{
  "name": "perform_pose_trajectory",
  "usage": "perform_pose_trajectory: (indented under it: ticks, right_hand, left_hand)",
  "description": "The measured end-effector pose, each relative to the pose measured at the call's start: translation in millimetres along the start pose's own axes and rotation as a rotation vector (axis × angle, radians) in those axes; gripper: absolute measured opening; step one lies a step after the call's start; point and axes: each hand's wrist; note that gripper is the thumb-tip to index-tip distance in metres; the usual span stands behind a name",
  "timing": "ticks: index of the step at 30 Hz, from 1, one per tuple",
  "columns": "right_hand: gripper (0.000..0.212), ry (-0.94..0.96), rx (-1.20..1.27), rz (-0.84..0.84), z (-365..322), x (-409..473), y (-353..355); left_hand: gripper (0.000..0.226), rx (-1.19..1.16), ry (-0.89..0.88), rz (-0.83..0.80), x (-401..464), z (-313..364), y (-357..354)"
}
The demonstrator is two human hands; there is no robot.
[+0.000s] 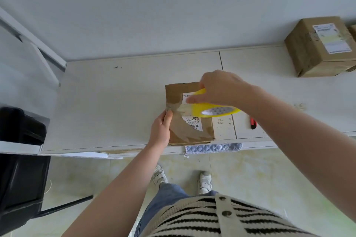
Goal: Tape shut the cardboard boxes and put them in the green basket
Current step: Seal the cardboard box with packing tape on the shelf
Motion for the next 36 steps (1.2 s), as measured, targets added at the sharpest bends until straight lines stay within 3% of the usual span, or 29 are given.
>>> perform_pose_trajectory:
  ticks: [3,6,12,20,22,23,25,26,29,36]
  right_hand:
    - [0.058,-0.037,-0.177,0.037,18.3,-9.4,-8.0]
    - [0.061,-0.138,-0.163,-0.019,29.7,-9.6,-20.1]
    - [0.087,-0.242,-0.065,-0.156,53.3,5.0,-49.0]
    - [0.077,-0.293,0.105,-0.257,64.2,14.5,-90.9]
    - [0.074,-0.293,0.121,-0.268,64.8,16.1,-92.2]
    - [0.071,-0.291,0.123,-0.273,64.9,16.9,-92.8]
    - [0.068,-0.284,0.136,-0.288,65.7,17.5,-93.7]
    - [0.067,-0.277,0.143,-0.294,65.9,17.3,-93.4]
    - [0.067,-0.267,0.151,-0.299,66.4,16.9,-93.1]
    - [0.069,-0.273,0.165,-0.309,66.1,19.6,-94.1]
  left_hand:
    - [0.027,0.041,-0.028,-0.023,1.1,0.7,-1.8]
    - [0.036,0.080,-0.073,-0.051,1.1,1.3,-3.9]
    - [0.028,0.150,-0.101,-0.057,-1.9,4.4,-5.5]
    - [0.035,0.193,-0.077,-0.080,-4.7,9.8,-6.9]
    - [0.045,0.343,-0.061,-0.080,-6.4,14.6,-8.8]
    - [0.053,0.536,-0.096,-0.034,-6.4,19.1,-10.3]
    - [0.066,0.894,-0.315,0.064,-5.3,29.9,-18.5]
    - [0.069,0.962,-0.427,0.038,-3.9,35.6,-25.6]
    - [0.073,1.090,-0.481,-0.078,2.2,40.6,-49.3]
    - [0.074,1.197,-0.363,-0.018,7.2,35.3,-64.6]
Point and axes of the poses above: each hand's wrist, its own x-axis towards the middle knuckle, its own y-axis out of the back of the hand, z = x × y, and after that the axes turned 14 degrees about -x, right-handed
